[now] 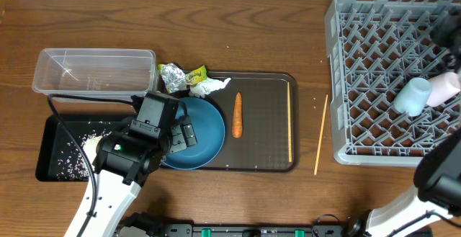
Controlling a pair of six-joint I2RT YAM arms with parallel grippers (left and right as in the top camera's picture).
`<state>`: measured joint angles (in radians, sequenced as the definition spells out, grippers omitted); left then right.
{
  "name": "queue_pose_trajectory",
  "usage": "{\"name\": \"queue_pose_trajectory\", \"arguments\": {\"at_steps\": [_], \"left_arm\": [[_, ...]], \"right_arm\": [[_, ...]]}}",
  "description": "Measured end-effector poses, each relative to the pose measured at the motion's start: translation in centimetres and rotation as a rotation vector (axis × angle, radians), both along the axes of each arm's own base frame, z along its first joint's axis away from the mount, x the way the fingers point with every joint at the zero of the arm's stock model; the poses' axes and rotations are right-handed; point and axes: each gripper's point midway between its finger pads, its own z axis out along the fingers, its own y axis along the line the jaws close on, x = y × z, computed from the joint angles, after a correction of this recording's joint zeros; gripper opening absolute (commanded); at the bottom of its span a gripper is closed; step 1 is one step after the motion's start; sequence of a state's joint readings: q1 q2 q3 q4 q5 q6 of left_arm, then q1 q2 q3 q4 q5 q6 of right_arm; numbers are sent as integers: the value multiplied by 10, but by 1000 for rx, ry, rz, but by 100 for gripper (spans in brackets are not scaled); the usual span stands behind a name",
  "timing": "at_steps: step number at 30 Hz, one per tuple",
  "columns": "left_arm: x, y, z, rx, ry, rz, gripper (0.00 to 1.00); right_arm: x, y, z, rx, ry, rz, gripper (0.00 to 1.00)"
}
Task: Sort waste into correct bins and load items into the dishwasher rack
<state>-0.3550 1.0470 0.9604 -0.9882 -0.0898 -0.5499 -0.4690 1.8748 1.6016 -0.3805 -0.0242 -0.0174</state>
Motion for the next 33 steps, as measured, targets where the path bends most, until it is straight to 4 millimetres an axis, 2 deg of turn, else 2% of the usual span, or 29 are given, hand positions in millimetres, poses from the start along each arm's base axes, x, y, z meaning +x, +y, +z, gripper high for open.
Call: {"name": "queue_pose_trajectory", "arguments": {"at_steps": [1, 2, 5, 10, 12, 16, 19, 21, 24, 33], "left_arm": [[0, 0, 0, 0, 0, 0, 98], [0, 0, 0, 0, 0, 0, 98], [0, 0, 0, 0, 0, 0, 98], [0, 0, 0, 0, 0, 0, 98], [0, 0, 0, 0, 0, 0, 98], [0, 0, 0, 0, 0, 0, 98], [0, 0, 0, 0, 0, 0, 98], [0, 0, 0, 0, 1, 0, 98], [0, 0, 0, 0, 1, 0, 98], [0, 0, 0, 0, 0, 0, 98]], "right_arm": [[-3, -5, 4, 0, -8, -12, 61], [-7, -10, 5, 0, -10, -26, 63], [-15, -25, 3, -14, 4, -68, 62], [-16, -32, 3, -69, 23, -50, 74], [-13, -35, -2, -92, 35, -37, 76], [-7, -46, -32, -102, 82, -37, 74], [-6, -56, -57, -99, 116, -45, 68], [-6, -61, -66, -105, 129, -55, 67], [-7, -67, -68, -124, 137, -64, 72], [-14, -76, -72, -142, 161, -72, 68]]}}
